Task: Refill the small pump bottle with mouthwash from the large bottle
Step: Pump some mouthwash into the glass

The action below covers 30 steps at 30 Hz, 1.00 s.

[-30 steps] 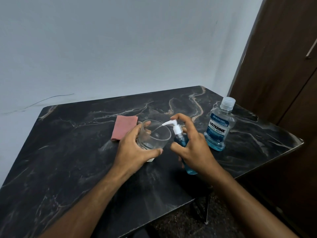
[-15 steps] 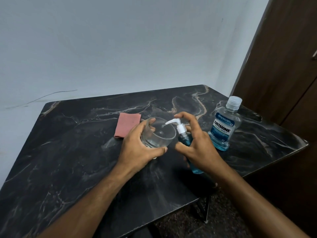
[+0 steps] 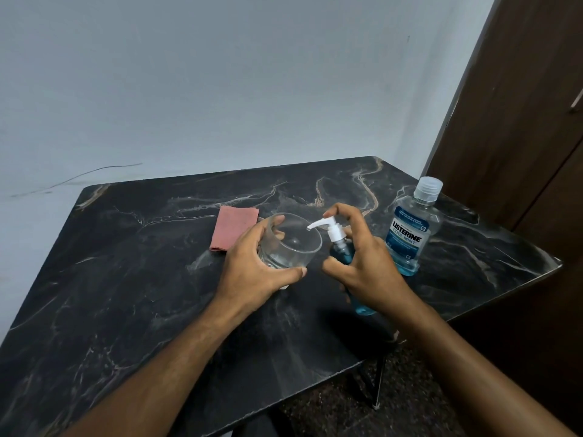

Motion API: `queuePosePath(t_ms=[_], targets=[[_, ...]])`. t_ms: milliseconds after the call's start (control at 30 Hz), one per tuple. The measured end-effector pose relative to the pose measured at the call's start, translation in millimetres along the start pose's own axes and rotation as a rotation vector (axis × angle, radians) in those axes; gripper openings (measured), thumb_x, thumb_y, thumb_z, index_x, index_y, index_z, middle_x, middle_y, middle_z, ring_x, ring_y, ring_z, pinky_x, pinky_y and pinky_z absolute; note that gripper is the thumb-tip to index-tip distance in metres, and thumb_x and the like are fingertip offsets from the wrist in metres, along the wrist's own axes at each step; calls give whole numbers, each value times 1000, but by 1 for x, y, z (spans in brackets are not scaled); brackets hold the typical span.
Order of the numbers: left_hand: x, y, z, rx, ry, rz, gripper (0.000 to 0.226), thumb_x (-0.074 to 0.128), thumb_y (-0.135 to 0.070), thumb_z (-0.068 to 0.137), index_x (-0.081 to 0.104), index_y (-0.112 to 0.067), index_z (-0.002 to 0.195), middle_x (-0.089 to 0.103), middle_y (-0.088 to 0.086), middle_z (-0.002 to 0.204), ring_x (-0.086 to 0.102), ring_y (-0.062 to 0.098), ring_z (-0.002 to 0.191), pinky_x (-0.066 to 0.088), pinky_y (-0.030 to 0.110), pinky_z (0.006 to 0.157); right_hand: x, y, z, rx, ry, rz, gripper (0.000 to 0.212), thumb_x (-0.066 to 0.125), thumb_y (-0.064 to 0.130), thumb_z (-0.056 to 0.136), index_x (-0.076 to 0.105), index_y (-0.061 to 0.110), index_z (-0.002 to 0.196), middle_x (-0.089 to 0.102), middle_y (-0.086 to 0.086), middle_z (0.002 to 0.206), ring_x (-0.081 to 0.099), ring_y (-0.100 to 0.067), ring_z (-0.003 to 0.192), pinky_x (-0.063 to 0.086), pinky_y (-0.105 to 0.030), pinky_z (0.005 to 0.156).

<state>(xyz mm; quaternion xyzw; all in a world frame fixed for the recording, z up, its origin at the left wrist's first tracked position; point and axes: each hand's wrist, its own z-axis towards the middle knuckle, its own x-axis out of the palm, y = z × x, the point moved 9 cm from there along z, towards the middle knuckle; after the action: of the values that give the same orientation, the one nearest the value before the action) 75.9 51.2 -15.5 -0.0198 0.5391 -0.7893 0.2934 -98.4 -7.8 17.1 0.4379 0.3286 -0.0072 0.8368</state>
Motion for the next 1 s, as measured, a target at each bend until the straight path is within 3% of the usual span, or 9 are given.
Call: queuePosePath(t_ms=[167,367,533,667,833,1000], targets=[[1,0,0,5,4,-10,83,93,-25,57,60,-31,132,69,-20,113,63,-6,108,49,11,87,0,2,0,-34,-13,-2,81,68,6,75,38,54,133,65,14,82,56,-6,51,51,-23,44],[2,-1,0,5,5,-33,85,89,-38,51,60,-33,131,69,-20,114,64,-2,111,52,19,92,1,0,0,-48,-4,-41,69,68,17,74,37,54,123,64,4,82,55,-11,51,49,-25,45],[1,-1,-1,1,-2,-26,86,89,-38,51,60,-33,132,68,-19,114,63,-5,110,50,12,88,5,-3,1,-41,3,-44,75,68,18,72,38,53,131,65,-8,79,58,-23,54,52,-40,46],[0,0,0,1,-3,-21,84,94,-24,56,60,-30,133,68,-16,116,63,-5,110,49,9,87,6,-4,0,-43,5,-24,66,65,26,71,39,52,126,65,1,82,59,-13,52,50,-25,45],[0,-1,0,4,-6,-28,83,94,-25,56,60,-29,132,68,-18,115,63,-6,110,49,10,87,5,-3,1,-48,-15,-27,77,68,15,73,38,52,134,65,-8,81,59,-25,54,52,-41,46],[1,-2,0,-3,-4,-32,84,90,-33,53,60,-32,131,68,-18,115,63,-5,110,50,13,88,7,-4,0,-40,6,-31,67,66,25,72,38,51,126,65,2,84,59,-14,53,51,-28,45]])
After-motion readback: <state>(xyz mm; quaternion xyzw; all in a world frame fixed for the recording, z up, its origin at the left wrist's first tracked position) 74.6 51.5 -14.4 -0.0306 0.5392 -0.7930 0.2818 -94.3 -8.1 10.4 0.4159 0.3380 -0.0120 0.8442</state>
